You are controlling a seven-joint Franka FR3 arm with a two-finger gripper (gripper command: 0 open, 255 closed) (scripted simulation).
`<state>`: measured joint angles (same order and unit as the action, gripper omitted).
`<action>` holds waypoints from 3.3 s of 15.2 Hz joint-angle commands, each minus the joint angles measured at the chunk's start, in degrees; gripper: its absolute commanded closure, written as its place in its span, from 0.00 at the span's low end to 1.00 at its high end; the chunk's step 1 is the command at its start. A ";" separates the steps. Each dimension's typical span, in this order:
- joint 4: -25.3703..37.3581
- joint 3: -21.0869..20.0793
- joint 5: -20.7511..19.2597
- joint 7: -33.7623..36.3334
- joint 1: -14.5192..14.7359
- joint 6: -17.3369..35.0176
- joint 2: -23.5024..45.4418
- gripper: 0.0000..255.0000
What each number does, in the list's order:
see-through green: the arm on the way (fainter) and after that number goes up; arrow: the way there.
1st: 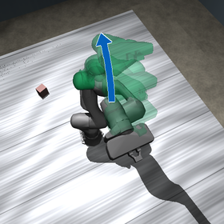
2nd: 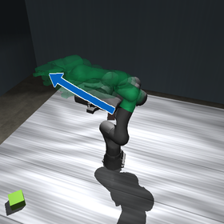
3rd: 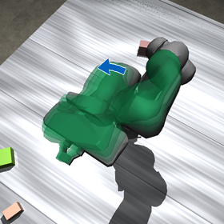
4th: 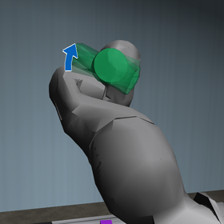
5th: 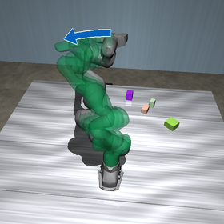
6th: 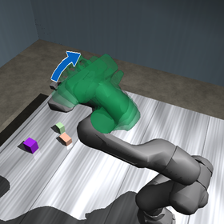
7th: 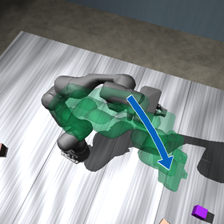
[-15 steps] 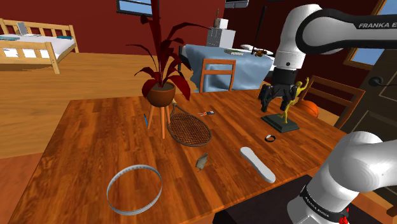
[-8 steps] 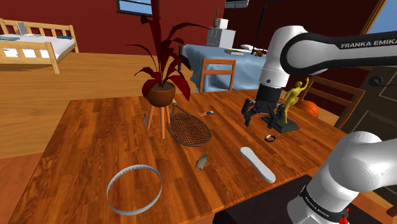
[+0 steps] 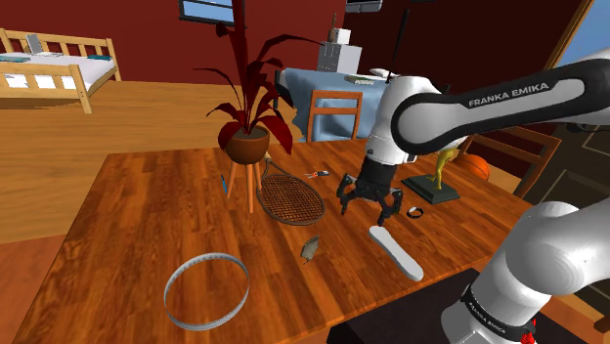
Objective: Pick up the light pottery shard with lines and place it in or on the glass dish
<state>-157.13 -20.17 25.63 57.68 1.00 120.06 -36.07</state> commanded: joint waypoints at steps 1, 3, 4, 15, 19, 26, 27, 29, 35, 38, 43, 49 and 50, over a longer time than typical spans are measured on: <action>0.64 -2.71 2.54 4.46 -0.32 5.17 4.51 0.00; 1.61 -5.30 4.50 8.72 -0.75 10.11 9.18 0.00; 2.26 -6.58 5.28 10.85 -1.09 12.58 11.64 0.00; 7.40 -13.96 4.24 25.39 -3.69 32.02 32.24 0.00; 7.42 -14.34 3.34 26.00 -3.58 34.70 34.94 0.00; 7.43 -14.33 3.34 26.00 -3.58 34.69 34.93 1.00; 7.43 -14.33 3.34 26.00 -3.58 34.69 34.93 1.00; 7.43 -14.33 3.34 26.00 -3.58 34.69 34.93 1.00; 7.43 -14.33 3.33 26.01 -3.58 34.70 34.95 1.00; 7.76 -14.16 3.95 26.03 -3.60 31.64 32.10 1.00; 8.57 -13.59 4.51 26.33 -3.57 26.59 27.70 1.00; 9.96 -12.63 4.58 26.98 -3.51 20.70 23.05 1.00; 10.24 -12.46 4.54 27.10 -3.51 19.74 22.35 1.00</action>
<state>-147.10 -32.78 30.14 84.64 -2.55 140.82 -12.90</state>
